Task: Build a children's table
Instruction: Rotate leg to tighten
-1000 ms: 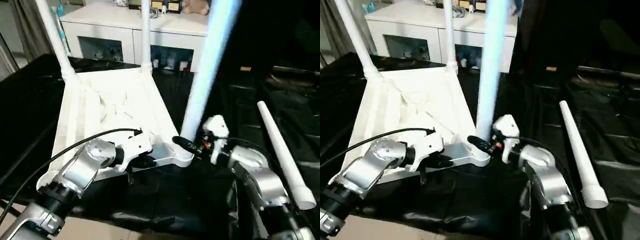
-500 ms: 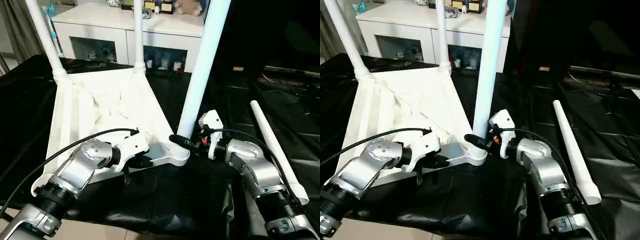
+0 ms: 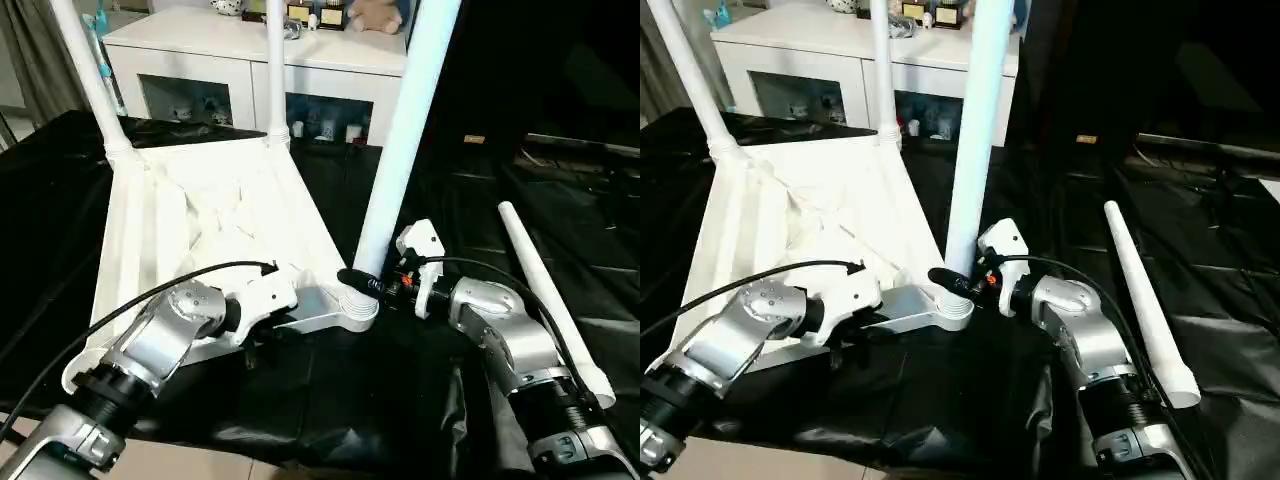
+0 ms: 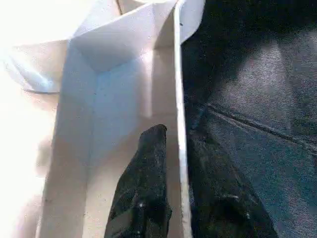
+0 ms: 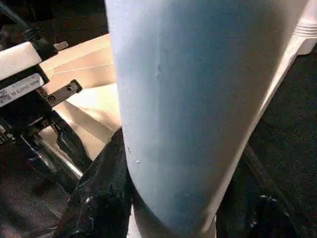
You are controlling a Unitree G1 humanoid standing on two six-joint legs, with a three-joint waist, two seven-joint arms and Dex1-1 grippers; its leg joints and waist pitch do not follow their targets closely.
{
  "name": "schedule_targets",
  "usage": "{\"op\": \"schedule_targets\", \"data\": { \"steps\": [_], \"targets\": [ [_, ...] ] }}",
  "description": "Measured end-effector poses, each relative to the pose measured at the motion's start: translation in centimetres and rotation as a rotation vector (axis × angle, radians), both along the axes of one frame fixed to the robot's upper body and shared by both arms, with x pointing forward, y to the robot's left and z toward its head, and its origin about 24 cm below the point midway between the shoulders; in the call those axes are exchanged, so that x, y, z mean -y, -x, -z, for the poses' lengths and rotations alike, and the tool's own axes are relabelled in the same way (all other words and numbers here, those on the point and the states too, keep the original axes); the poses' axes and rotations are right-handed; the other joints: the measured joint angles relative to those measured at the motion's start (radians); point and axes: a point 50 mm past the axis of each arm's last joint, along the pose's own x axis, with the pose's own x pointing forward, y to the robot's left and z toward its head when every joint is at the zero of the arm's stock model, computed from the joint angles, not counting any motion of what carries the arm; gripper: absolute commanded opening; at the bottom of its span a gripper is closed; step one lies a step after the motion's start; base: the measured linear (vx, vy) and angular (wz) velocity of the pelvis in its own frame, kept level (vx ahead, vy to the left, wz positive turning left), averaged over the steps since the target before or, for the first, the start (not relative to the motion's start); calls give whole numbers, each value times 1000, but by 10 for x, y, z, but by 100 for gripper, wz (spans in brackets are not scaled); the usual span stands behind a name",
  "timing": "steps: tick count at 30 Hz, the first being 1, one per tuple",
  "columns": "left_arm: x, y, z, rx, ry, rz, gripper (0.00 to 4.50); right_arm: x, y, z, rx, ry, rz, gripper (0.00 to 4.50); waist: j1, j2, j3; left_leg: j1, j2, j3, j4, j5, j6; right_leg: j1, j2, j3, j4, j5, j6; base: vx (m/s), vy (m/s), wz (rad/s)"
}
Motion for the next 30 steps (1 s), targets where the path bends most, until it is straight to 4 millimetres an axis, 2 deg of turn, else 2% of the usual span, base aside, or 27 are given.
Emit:
{"op": "schedule_targets", "data": {
  "steps": [3, 4, 7, 13, 22, 30],
  "targets": [
    [4, -1, 0, 7, 30, -7, 41, 1, -1, 0, 1, -1, 12, 184, 2, 2, 1, 0, 0, 0, -1, 0, 0, 0, 0, 0, 0, 0, 0, 0, 0, 0],
    [4, -1, 1, 14, 37, -6, 9, 1, -1, 0, 1, -1, 12, 184, 2, 2, 2, 0, 0, 0, -1, 0, 0, 0, 0, 0, 0, 0, 0, 0, 0, 0],
    [5, -2, 1, 14, 45, -4, 2, 1, 0, 0, 0, -2, 14, 184, 1, 5, 3, -1, 0, 0, -2, 0, 0, 0, 0, 0, -1, 0, 0, 0, 0, 0],
    [5, -1, 2, 5, 62, -12, 0, 1, -1, 0, 1, -2, 14, 184, 1, 7, 2, 0, -1, 0, -2, 0, 0, 0, 0, 0, -1, 0, 0, 0, 0, 0],
    [4, 4, 8, 23, 101, -35, 0, -2, 0, 1, -1, -9, 11, 184, -2, 20, -1, 0, -3, 0, -6, 0, 0, -1, -1, 1, -2, 0, 1, 0, 0, 0],
    [1, 10, 10, 31, 124, -63, 0, -3, 0, 0, 1, -13, 9, 184, -7, 20, -2, 1, -4, 0, -6, 0, 0, -1, -1, 2, -3, -1, 1, 0, 0, 0]
  ]
}}
